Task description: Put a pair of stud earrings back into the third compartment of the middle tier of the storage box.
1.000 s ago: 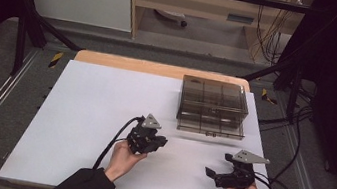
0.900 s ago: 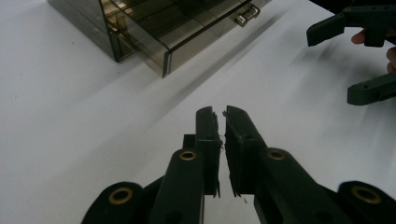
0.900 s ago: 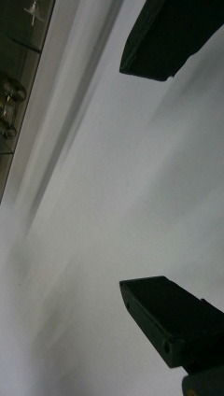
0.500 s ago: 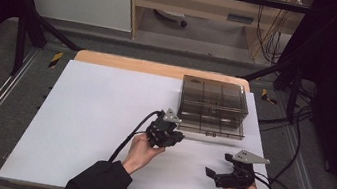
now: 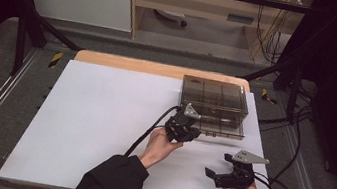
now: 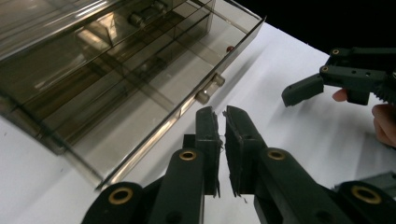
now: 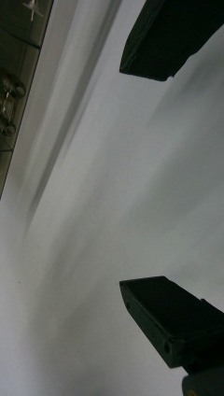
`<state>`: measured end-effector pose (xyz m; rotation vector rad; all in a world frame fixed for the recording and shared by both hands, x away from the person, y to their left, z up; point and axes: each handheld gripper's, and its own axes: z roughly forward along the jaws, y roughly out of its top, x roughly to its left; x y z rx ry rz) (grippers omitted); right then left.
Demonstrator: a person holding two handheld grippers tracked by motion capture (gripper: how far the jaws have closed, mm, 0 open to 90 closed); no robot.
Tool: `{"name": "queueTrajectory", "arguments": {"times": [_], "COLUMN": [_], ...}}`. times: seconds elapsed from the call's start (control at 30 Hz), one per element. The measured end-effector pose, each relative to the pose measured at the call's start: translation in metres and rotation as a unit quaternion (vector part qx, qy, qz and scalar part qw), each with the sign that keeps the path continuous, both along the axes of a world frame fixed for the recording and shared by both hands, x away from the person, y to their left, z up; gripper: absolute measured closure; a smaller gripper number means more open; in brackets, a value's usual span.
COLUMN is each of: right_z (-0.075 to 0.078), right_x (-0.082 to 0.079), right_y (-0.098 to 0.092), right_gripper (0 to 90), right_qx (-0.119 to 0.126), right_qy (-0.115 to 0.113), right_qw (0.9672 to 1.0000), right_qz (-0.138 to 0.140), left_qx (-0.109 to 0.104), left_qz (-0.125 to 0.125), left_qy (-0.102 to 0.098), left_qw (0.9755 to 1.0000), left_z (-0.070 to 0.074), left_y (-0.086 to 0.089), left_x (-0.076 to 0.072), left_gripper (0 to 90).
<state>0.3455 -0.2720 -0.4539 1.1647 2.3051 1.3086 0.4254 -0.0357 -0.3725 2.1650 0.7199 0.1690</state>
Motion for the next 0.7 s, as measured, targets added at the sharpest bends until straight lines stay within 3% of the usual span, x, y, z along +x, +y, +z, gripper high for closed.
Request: {"name": "queueTrajectory", "arguments": {"times": [0.7], "right_z": [0.000], "right_x": [0.000], "right_y": [0.000], "right_gripper": [0.5], "right_qx": [0.004], "right_qy": [-0.001], "right_qw": [1.0000], "right_qz": [0.001], "left_qx": [0.012], "left_qz": [-0.009], "left_qy": [-0.003], "left_qw": [0.9999], "left_z": [0.004], "left_y": [-0.056], "left_x": [0.024], "left_gripper": [83.0]}}
